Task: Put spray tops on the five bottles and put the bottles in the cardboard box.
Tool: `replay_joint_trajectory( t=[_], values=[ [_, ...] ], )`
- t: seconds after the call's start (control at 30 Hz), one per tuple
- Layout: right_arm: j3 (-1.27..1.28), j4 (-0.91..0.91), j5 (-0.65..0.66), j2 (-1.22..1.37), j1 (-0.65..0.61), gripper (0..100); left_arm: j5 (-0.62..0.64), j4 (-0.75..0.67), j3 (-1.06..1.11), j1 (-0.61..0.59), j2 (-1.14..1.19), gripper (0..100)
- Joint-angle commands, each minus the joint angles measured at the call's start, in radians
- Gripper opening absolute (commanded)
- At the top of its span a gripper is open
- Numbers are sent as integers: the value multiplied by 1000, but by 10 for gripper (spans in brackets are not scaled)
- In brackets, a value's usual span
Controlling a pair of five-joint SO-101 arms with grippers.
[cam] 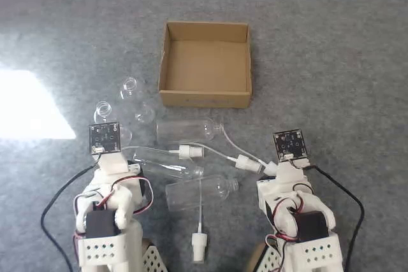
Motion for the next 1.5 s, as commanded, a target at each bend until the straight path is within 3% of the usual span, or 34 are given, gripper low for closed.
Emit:
replay_joint_trajectory(
  t=[0.0, 0.6, 0.83, 1.13, 1.47],
  values=[
    [21, 4, -11, -13, -1, 6, -6, -3, -15, -2, -17, 12],
    [11, 7, -9, -13, -18, 6, -6, -3, -15, -2, -17, 12],
    [-110, 36, -6, -13, 62, 6, -8, -3, -15, 3, -17, 12],
    [-253, 31, -9, -13, 73, 6, -11, -8, -19, 5, -18, 12],
    [-466, -16, -9, -13, 73, 6, -11, 49, -272, -164, -18, 12]
  ],
)
